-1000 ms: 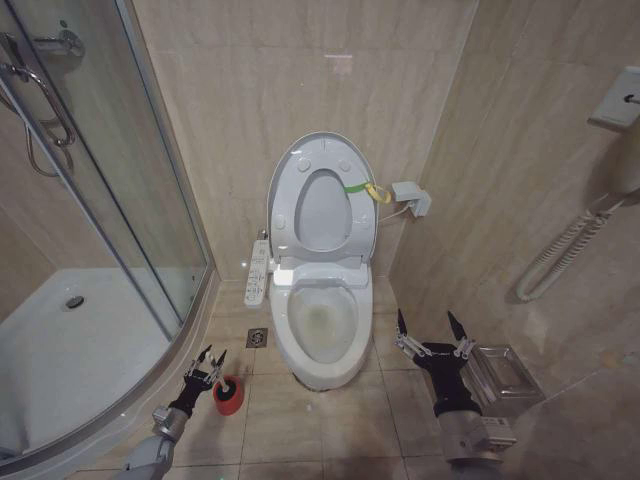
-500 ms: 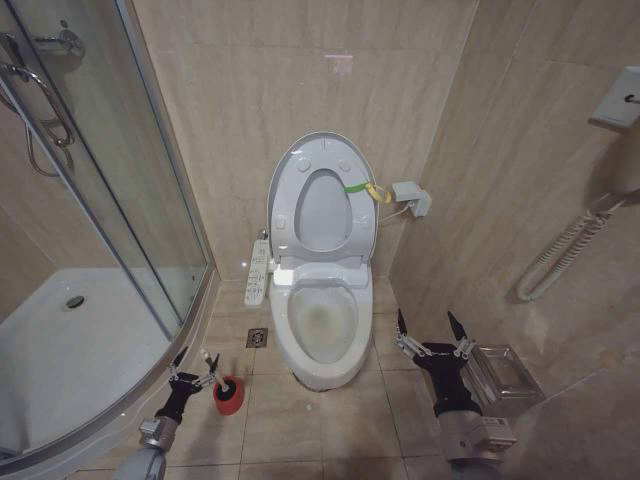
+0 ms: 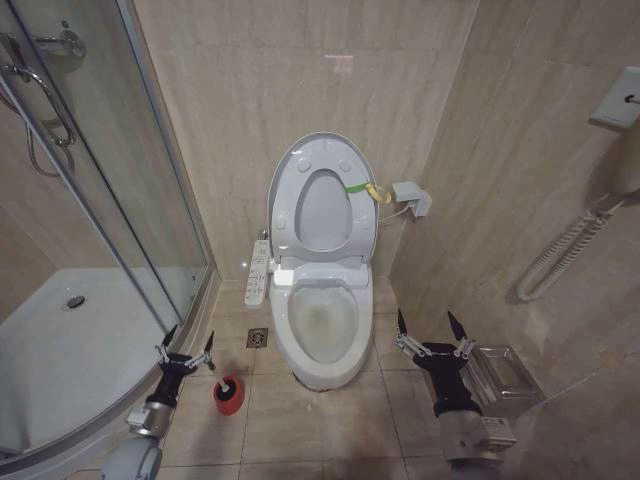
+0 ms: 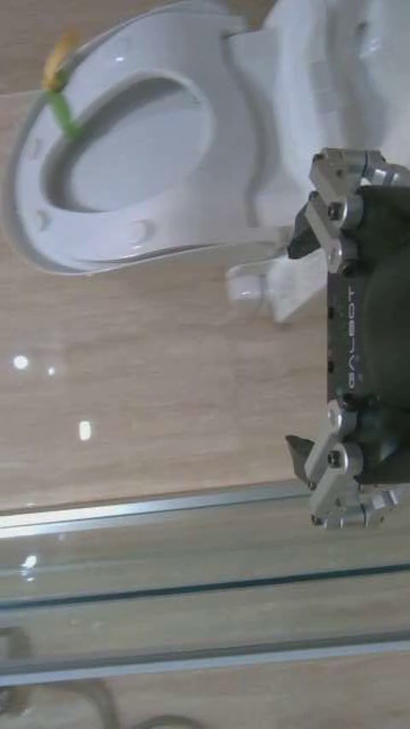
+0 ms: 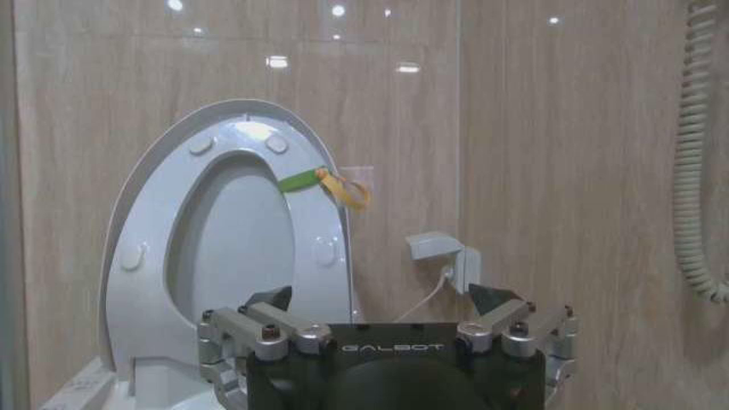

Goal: Open the toilet lid, clean the toilet bowl with a toilet brush, close the toilet lid, and flush.

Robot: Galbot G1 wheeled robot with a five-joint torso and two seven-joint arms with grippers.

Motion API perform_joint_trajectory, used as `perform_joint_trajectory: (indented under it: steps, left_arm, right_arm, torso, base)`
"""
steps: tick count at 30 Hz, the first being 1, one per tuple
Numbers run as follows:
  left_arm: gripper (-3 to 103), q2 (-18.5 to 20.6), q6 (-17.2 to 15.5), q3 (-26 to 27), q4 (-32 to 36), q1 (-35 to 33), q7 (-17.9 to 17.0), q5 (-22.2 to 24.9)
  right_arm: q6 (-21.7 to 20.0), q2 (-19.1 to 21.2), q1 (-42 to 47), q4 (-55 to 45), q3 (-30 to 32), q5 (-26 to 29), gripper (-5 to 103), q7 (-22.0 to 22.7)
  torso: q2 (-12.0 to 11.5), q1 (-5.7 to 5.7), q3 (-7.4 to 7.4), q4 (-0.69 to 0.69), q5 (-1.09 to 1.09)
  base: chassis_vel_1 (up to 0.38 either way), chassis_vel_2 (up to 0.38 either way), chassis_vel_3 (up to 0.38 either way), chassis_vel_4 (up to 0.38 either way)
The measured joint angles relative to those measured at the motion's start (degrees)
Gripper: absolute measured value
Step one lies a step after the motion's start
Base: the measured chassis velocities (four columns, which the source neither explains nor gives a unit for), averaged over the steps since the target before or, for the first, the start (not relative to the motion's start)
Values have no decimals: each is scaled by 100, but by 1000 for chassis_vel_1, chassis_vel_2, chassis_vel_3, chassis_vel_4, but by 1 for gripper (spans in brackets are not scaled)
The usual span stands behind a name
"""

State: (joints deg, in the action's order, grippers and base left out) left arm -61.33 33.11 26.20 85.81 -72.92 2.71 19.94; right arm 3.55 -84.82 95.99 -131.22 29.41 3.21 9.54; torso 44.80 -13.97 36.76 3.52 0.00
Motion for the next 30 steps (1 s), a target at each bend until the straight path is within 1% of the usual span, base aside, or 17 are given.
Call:
perform_joint_trajectory:
  steps: [2, 3, 4, 6, 7, 8, 10, 11, 12, 14, 15, 19, 21, 23, 27, 28, 30]
  left_arm:
    - [100, 111, -389, 140, 559, -200, -272, 121]
    - [100, 150, -572, 226, 814, -301, -317, 215]
    - [100, 150, -572, 226, 814, -301, -317, 215]
    - [102, 186, -824, 366, 1277, -494, -342, 286]
    - [102, 186, -824, 366, 1277, -494, -342, 286]
    - [102, 182, -910, 401, 1451, -566, -343, 254]
    - [102, 105, -1311, 434, 1915, -697, -503, 188]
    - [96, 51, -1609, 433, 2184, -748, -661, 186]
    - [96, 51, -1609, 433, 2184, -748, -661, 186]
    - [96, -19, -1999, 449, 2567, -831, -823, 186]
    - [96, -42, -2103, 480, 2728, -870, -847, 180]
    - [96, -63, -2262, 585, 2935, -907, -846, 179]
    - [97, -148, -2454, 791, 2995, -851, -796, 231]
    - [97, -193, -2485, 861, 2990, -813, -764, 238]
    - [98, -514, -2633, 1087, 2936, -696, -711, 315]
    - [98, -514, -2633, 1087, 2936, -696, -711, 315]
    - [98, -657, -2671, 1131, 2982, -769, -726, 320]
  right_arm:
    - [0, 0, 0, 0, 0, 0, 100, 0]
    - [0, -1, 0, 0, 0, 0, 100, 1]
    - [0, -1, 0, 0, 0, 0, 100, 1]
    - [0, -1, 0, 0, 0, 0, 100, 0]
    - [0, -1, 0, 0, 0, 0, 100, 0]
    - [0, 0, 0, 0, 0, -1, 100, 1]
    - [0, 0, 0, 0, 0, -1, 100, 0]
    - [0, 0, 0, 0, 0, 0, 100, 0]
    - [0, 0, 0, 0, 0, 0, 100, 0]
    - [0, -1, 0, 0, 0, 0, 100, 0]
    - [0, 0, 0, 0, 0, 0, 100, 0]
    - [0, 0, 0, 0, 0, 0, 100, 0]
    - [0, -1, 0, 0, 0, 0, 100, 0]
    - [0, 0, 0, 0, 0, -1, 100, 0]
    - [0, -1, 0, 0, 0, 0, 100, 0]
    - [0, -1, 0, 0, 0, 0, 100, 0]
    - [0, 0, 0, 0, 0, 0, 100, 0]
  torso:
    - [0, 0, 0, 0, -1]
    - [0, 0, 0, 1, 0]
    - [0, 0, 0, 1, 0]
    - [0, 0, 0, -1, 1]
    - [0, 0, 0, -1, 1]
    - [0, 0, 0, -1, -2]
    - [0, 0, 0, -1, 0]
    - [0, 0, 0, 0, -1]
    - [0, 0, 0, 0, -1]
    - [0, 0, 0, 1, 0]
    - [0, 0, 0, 1, 0]
    - [0, 0, 0, 0, 1]
    - [0, 0, 0, 0, 0]
    - [0, 0, 0, -1, 0]
    - [0, -1, 0, 1, -1]
    - [0, -1, 0, 1, -1]
    - [0, -1, 0, 1, 0]
  base:
    - [0, 0, 0, 0]
    - [0, 0, 0, 0]
    - [0, 0, 0, 0]
    - [0, 0, 0, 0]
    - [0, 0, 0, 0]
    - [0, 0, 0, 0]
    - [0, 0, 0, 0]
    - [0, 0, 0, 0]
    - [0, 0, 0, 0]
    - [0, 0, 0, 0]
    - [0, 0, 0, 0]
    - [0, 0, 0, 0]
    - [0, 0, 0, 0]
    - [0, 0, 0, 0]
    - [0, 0, 0, 0]
    - [0, 0, 0, 0]
    - [0, 0, 0, 0]
